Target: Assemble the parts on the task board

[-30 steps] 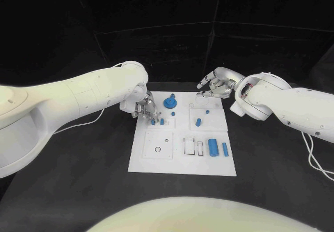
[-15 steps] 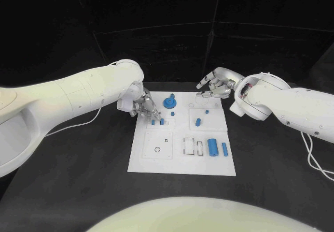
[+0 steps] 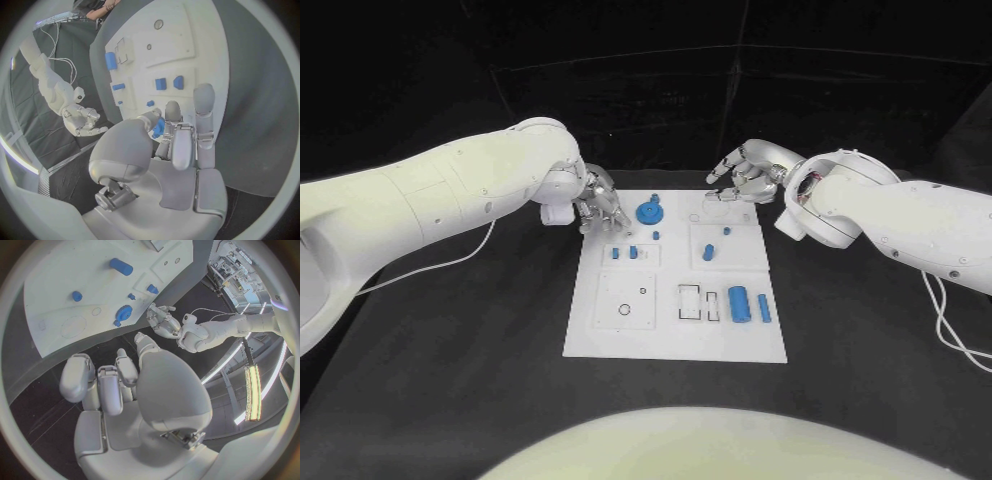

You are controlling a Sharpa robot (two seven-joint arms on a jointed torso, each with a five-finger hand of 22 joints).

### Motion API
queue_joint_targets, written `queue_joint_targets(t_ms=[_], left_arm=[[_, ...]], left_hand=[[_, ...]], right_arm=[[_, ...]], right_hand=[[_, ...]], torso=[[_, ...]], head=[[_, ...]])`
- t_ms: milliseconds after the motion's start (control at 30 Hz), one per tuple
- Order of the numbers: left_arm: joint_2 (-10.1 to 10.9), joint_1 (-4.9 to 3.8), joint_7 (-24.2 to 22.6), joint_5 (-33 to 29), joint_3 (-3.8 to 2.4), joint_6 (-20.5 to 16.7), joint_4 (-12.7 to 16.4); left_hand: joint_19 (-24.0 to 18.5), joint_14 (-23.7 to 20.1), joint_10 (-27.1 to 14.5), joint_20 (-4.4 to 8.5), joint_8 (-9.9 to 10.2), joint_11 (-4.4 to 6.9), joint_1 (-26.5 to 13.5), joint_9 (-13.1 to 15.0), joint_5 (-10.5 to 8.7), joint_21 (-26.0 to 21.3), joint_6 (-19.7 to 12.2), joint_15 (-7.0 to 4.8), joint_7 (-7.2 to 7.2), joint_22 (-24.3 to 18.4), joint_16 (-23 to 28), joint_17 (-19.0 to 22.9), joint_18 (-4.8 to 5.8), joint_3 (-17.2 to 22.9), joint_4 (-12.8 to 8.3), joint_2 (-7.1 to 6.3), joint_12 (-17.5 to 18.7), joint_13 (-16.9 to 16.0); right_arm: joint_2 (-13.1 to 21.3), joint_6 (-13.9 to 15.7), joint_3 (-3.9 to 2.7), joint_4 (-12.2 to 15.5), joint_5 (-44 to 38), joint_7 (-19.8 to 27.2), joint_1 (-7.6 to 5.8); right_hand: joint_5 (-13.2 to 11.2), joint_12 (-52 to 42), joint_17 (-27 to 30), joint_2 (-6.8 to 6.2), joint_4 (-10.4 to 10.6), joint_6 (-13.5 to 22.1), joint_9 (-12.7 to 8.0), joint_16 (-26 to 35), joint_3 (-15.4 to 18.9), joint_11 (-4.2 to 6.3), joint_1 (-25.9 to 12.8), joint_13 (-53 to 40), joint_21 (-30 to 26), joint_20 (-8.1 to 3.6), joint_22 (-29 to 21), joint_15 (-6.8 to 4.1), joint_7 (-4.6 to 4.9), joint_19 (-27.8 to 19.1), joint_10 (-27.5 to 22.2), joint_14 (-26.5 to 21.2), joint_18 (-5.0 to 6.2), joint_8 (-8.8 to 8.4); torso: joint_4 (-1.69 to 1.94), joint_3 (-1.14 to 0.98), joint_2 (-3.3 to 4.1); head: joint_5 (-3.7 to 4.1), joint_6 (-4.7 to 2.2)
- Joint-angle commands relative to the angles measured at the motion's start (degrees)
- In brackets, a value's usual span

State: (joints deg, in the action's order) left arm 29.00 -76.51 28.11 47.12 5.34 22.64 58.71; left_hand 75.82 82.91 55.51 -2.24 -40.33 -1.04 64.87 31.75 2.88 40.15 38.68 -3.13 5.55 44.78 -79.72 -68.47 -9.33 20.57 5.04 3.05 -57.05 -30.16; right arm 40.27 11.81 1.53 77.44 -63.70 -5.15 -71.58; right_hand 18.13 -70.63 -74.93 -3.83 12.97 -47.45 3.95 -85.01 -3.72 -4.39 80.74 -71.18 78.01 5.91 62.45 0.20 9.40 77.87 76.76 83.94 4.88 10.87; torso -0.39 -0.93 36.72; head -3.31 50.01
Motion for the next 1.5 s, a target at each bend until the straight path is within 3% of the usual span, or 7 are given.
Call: queue_joint_targets(t_ms=[33,133,267,467,567,767,1500], left_arm=[[0.1,0.20,-15.7,-3.2,0.35,-12.7,1.7],[0.2,0.76,-26.7,-1.8,1.36,-18.8,2.9],[0.2,1.64,-36.6,4.6,2.24,-24.7,4.1],[-0.2,2.85,-43.2,17.6,3.33,-30.3,4.6],[-0.7,3.36,-42.2,23.2,3.56,-29.6,4.2],[-1.9,3.90,-37.5,30.4,3.73,-26.9,3.0],[-3.4,4.79,-33.1,35.0,3.75,-23.7,0.6]], left_hand=[[-2.7,-4.6,-5.3,-0.70,1.3,-1.20,4.8,-1.1,-0.10,-3.7,-1.7,0.92,1.39,-2.6,5.6,9.3,-0.51,4.8,-4.0,-0.59,4.0,2.0],[-6.5,-14.1,-11.5,-1.77,3.8,-3.01,9.3,-3.3,0.69,-6.7,-2.9,2.58,2.91,-3.9,15.7,24.2,-0.05,9.4,-9.1,-3.71,9.0,4.8],[-8.8,-19.0,-13.2,-2.51,6.2,-4.50,10.0,-5.9,-0.20,-8.0,-1.5,3.75,4.10,-4.4,20.4,30.0,0.16,10.4,-11.1,-6.05,12.6,7.5],[-6.3,-12.4,-12.9,-3.24,10.5,-4.99,7.9,-10.1,-0.14,-6.9,1.8,4.12,4.02,-4.1,15.5,24.1,-0.15,7.8,-11.8,-10.92,18.5,12.0],[-1.5,-3.8,-11.2,-3.78,14.7,-4.99,7.5,-13.9,-0.11,-4.7,4.2,3.70,3.85,-3.4,7.0,13.0,-0.65,6.0,-11.7,-11.58,23.3,15.9],[2.7,0.3,-8.1,-3.61,20.2,-4.51,8.5,-19.0,-0.11,0.9,8.2,3.67,3.63,0.7,2.1,6.0,-0.33,2.2,-11.8,-10.95,28.8,20.8],[6.0,1.7,-1.9,-2.84,24.1,-4.15,9.8,-23.0,-0.18,6.5,13.8,2.97,3.11,5.2,2.0,6.7,0.71,0.9,-12.3,-8.86,33.4,25.3]], right_arm=[[0.0,0.2,-0.03,0.0,-0.1,0.6,-0.10],[0.0,0.3,-0.03,0.0,-0.1,0.8,-0.10],[-0.1,0.6,-0.03,0.0,-0.1,1.0,-0.09],[-0.1,0.8,-0.03,0.0,-0.1,1.2,-0.08],[-0.1,0.8,-0.03,0.0,-0.1,1.2,-0.08],[-0.3,0.8,-0.03,0.0,-0.1,1.2,-0.06],[-0.4,2.4,-0.03,-0.1,-0.1,1.1,-0.01]], right_hand=[[0.3,0.5,-5.8,0.27,0.0,-0.3,-0.1,0.2,0.4,0.15,-0.2,0.2,-0.4,-0.14,-0.5,-0.47,0.03,-0.6,-0.3,4.0,0.45,0.32],[0.3,0.7,-5.8,0.26,0.0,-0.2,-0.1,0.2,0.5,0.14,-0.3,0.5,-0.6,-0.14,-0.8,-0.47,0.04,-0.7,-0.5,4.0,0.50,0.31],[0.3,1.1,-5.5,0.25,0.0,-0.2,-0.1,0.4,0.5,0.13,-0.3,0.8,-0.9,-0.13,-1.5,-0.46,0.05,-1.1,-0.8,3.9,0.62,0.31],[0.3,1.3,-5.3,0.26,0.0,-0.2,-0.1,0.5,0.5,0.13,-0.2,0.9,-1.1,-0.12,-1.8,-0.45,0.05,-1.2,-1.0,3.9,0.68,0.31],[0.3,1.3,-5.3,0.26,0.0,-0.2,-0.1,0.5,0.5,0.13,-0.2,0.9,-1.1,-0.12,-1.8,-0.45,0.05,-1.2,-1.0,3.9,0.68,0.31],[0.3,1.2,-5.3,0.28,0.0,-0.1,-0.1,0.5,0.5,0.12,-0.2,0.9,-1.1,-0.12,-1.8,-0.45,0.06,-1.2,-0.9,3.9,0.68,0.31],[0.4,1.2,-5.2,0.35,-0.1,-0.1,-0.1,0.5,0.4,0.13,-0.1,0.8,-1.1,-0.12,-1.8,-0.44,0.06,-1.3,-1.0,3.9,0.69,0.32]], torso=[[-0.02,0.06,0.06],[-0.08,0.04,0.04],[-0.16,0.03,0.03],[-0.07,0.03,0.02],[-0.05,0.04,0.06],[-0.19,-0.03,0.05],[-0.13,0.03,0.07]], head=[[0.23,-0.04],[0.44,-0.44],[0.63,-0.81],[0.95,-1.30],[1.08,-1.56],[1.08,-1.85],[1.53,-2.04]])
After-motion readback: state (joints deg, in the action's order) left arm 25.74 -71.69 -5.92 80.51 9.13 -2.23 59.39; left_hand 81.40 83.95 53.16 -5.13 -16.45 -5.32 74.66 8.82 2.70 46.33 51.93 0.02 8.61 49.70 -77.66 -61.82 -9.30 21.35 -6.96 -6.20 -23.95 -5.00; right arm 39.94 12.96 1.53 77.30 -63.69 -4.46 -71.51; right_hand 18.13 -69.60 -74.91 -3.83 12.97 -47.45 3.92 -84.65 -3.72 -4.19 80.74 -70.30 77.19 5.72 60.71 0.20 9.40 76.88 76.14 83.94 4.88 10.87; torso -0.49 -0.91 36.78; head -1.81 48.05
